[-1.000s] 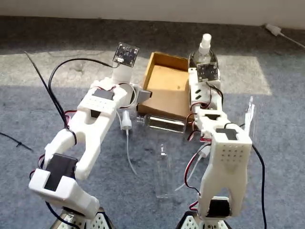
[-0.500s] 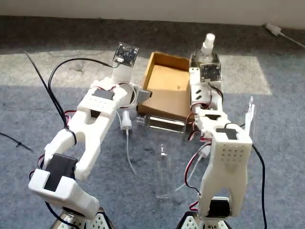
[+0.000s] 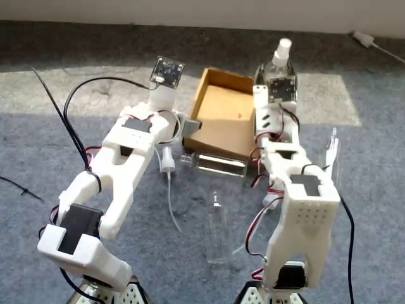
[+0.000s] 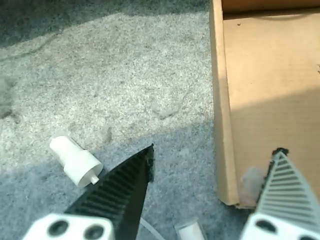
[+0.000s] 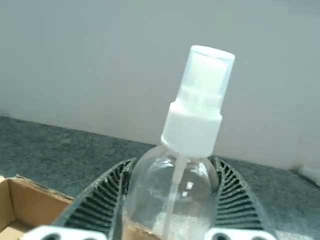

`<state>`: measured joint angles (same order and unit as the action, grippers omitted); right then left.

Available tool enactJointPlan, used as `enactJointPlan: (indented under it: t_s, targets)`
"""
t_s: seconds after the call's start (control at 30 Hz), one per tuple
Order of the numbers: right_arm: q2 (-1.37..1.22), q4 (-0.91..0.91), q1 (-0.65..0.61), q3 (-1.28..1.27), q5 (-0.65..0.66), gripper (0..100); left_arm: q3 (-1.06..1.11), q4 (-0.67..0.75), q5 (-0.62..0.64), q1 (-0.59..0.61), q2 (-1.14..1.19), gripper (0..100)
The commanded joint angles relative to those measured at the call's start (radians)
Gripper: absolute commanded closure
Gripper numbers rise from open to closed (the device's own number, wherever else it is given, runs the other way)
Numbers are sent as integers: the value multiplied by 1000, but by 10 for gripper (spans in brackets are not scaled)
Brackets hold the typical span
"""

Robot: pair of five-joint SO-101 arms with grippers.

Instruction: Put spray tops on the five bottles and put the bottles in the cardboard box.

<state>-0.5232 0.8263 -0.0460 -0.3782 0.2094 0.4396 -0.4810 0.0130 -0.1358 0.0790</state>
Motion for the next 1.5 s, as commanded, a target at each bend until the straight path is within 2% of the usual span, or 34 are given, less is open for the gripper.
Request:
enactJointPlan:
  t_s: [0.0, 0.33, 0.47, 0.83, 1.0, 1.27, 1.47]
  targets:
    - [87, -7, -19, 10, -6, 853, -47, 20, -5, 13, -2, 674]
    - [84, -4, -18, -15, -5, 861, -48, 20, -5, 28, -2, 674]
    - [84, -1, -15, -15, -5, 998, -47, 20, -5, 28, -2, 674]
    - [22, 1, 2, -13, -5, 994, -45, 20, -5, 30, -2, 674]
    - [-62, 186, 10, -19, -5, 994, -47, 20, -5, 44, -2, 674]
    - [-71, 171, 12, -21, -6, 993, -50, 20, -5, 44, -2, 674]
    - [-65, 171, 12, -21, -8, 884, -48, 20, -5, 44, -2, 674]
